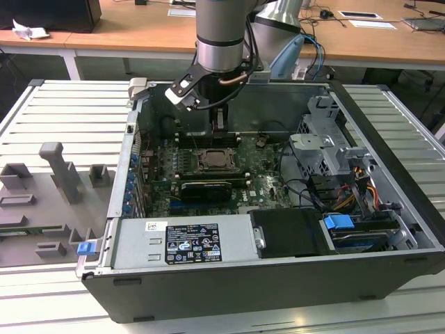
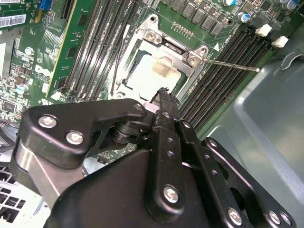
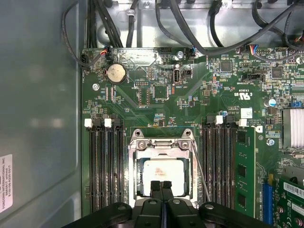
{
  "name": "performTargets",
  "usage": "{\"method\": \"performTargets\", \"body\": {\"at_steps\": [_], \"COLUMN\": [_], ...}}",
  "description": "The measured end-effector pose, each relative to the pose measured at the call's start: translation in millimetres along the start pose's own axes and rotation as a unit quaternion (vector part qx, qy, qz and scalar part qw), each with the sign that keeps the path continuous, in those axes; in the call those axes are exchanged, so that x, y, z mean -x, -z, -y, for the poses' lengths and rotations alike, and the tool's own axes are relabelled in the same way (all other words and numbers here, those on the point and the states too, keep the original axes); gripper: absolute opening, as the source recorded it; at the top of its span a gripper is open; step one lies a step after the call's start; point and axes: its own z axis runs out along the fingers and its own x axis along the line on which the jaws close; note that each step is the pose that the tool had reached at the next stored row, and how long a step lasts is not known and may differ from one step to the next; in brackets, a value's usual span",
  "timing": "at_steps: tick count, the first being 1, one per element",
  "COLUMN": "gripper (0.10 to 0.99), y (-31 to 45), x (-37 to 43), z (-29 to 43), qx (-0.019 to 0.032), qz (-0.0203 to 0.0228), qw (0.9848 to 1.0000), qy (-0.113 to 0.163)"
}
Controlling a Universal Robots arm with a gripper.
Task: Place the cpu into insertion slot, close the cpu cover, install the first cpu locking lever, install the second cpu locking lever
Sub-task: 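Install the first cpu locking lever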
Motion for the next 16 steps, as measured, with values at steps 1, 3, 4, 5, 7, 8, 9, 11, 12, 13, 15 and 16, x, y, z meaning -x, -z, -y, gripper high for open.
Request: {"method": "performTargets", "body": {"at_steps": [1, 3, 4, 5, 7, 8, 9, 11, 12, 13, 15, 16], "gripper": [0.106, 0.106, 0.106, 0.106, 0.106, 0.106, 0.106, 0.106, 0.106, 0.106, 0.106, 0.106], "y": [0.0, 0.5, 0.5, 0.7, 0.8, 0.8, 0.9, 1.1, 1.4, 1.6, 2.0, 2.3], "x": [0.0, 0.0, 0.0, 0.0, 0.0, 0.0, 0.0, 0.0, 0.0, 0.0, 0.0, 0.0], "z": [0.0, 0.0, 0.0, 0.0, 0.0, 0.0, 0.0, 0.0, -0.1, 0.0, -0.1, -0.1], "qx": [0.0000, 0.0000, 0.0000, 0.0000, 0.0000, 0.0000, 0.0000, 0.0000, 0.0000, 0.0000, 0.0000, 0.0000], "qz": [0.0000, 0.0001, -0.0001, 0.0000, -0.0001, -0.0001, -0.0001, -0.0001, -0.0001, -0.0001, -0.0002, -0.0001], "qw": [1.0000, 1.0000, 1.0000, 1.0000, 1.0000, 1.0000, 1.0000, 1.0000, 1.0000, 1.0000, 1.0000, 1.0000], "qy": [0.000, 0.000, 0.000, 0.000, 0.000, 0.000, 0.000, 0.000, 0.000, 0.000, 0.000, 0.000]}}
